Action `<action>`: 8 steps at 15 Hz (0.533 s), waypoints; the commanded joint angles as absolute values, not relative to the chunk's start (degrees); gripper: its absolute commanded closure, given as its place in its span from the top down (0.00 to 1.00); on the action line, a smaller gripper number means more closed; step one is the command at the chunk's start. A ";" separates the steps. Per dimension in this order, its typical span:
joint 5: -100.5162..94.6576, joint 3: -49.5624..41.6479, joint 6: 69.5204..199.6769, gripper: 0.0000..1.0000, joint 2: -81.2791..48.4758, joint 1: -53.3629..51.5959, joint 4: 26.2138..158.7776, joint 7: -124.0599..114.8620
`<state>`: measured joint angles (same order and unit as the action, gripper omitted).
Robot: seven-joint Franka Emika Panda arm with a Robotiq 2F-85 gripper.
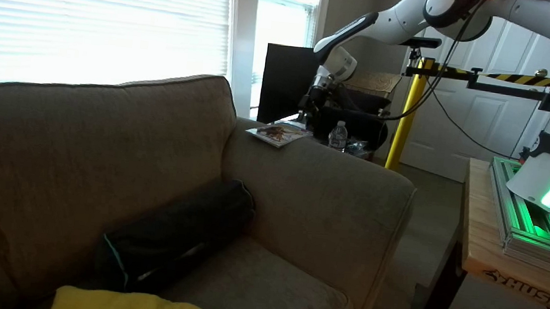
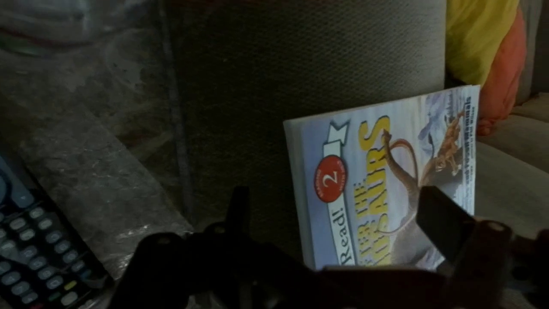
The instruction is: Pick the magazine up from the arm rest and place it in front of the monitor
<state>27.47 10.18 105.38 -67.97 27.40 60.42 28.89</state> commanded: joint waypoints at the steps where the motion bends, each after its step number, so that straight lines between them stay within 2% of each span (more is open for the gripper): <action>1: 30.60 13.32 103.15 1.00 -72.73 28.11 54.90 30.07; 3: 31.05 14.64 103.84 0.99 -73.64 28.37 54.76 30.33; 4: 31.23 15.04 104.18 0.75 -74.10 28.48 54.64 30.37; 5: 31.17 15.38 104.33 0.75 -74.23 28.68 54.71 30.48; 6: 31.04 15.61 104.62 0.70 -74.34 28.81 54.76 30.59; 8: 30.94 15.85 105.05 0.53 -74.13 29.37 54.94 30.69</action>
<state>29.24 14.54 105.31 -72.57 28.05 57.21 29.62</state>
